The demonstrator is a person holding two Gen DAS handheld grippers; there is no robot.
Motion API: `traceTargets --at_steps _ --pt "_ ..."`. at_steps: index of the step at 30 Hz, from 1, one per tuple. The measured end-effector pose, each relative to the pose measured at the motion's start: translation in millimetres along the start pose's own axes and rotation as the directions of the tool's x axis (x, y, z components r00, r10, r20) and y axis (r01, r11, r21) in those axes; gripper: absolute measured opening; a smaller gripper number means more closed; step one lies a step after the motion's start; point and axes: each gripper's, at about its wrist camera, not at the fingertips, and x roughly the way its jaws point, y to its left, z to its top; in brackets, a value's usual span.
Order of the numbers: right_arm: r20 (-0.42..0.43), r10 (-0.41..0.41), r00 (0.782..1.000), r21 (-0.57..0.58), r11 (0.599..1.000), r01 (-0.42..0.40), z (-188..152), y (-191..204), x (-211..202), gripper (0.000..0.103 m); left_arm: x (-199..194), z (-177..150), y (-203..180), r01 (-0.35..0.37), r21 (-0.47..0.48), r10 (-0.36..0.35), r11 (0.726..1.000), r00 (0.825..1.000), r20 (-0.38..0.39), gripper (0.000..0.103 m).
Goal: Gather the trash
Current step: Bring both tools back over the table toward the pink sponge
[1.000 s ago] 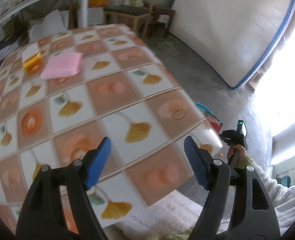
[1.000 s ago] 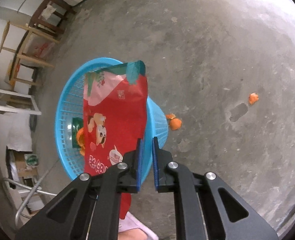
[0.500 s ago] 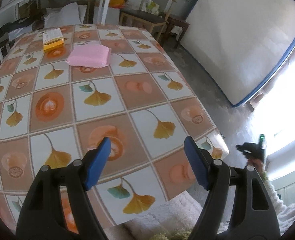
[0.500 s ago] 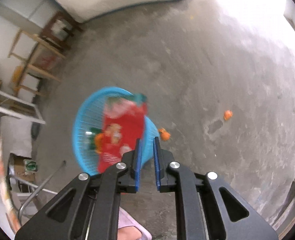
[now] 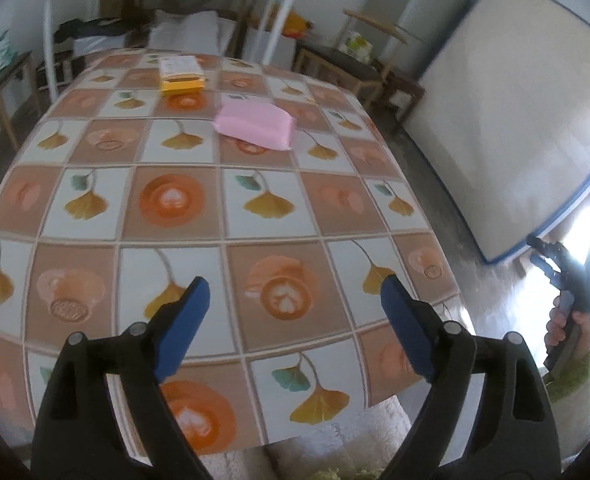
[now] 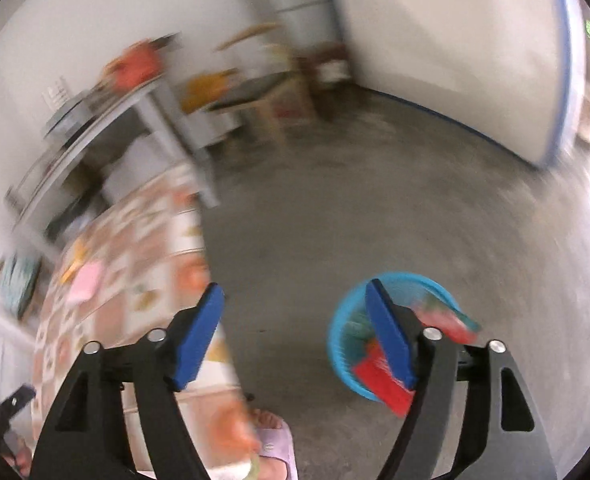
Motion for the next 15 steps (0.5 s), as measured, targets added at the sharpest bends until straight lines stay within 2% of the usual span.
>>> traceTargets --at_steps 3,7,10,15 --pt "-0.019 0.084 0.996 -0.126 0.988 -0.085 10.9 63.4 6.0 0.081 -10.1 -0.4 12.2 -0.033 -0.031 0.033 0.999 0.999 0.018 0.083" --pt "-0.022 0.164 0.986 -0.281 0.946 -0.163 14.5 146.3 8.2 0.09 -27.1 1.2 31.1 -0.069 -0.063 0.073 0.996 0.996 0.055 0.084" --pt "-0.028 0.187 0.982 -0.371 0.91 -0.184 7.5 197.9 4.9 0.093 -37.4 5.3 47.5 -0.099 -0.092 0.106 0.991 0.991 0.076 0.084" --pt "-0.032 0.18 0.983 -0.476 0.862 -0.173 0.4 251.9 -1.6 0.096 -47.3 12.2 73.3 -0.117 -0.143 0.131 0.983 0.987 0.09 0.084"
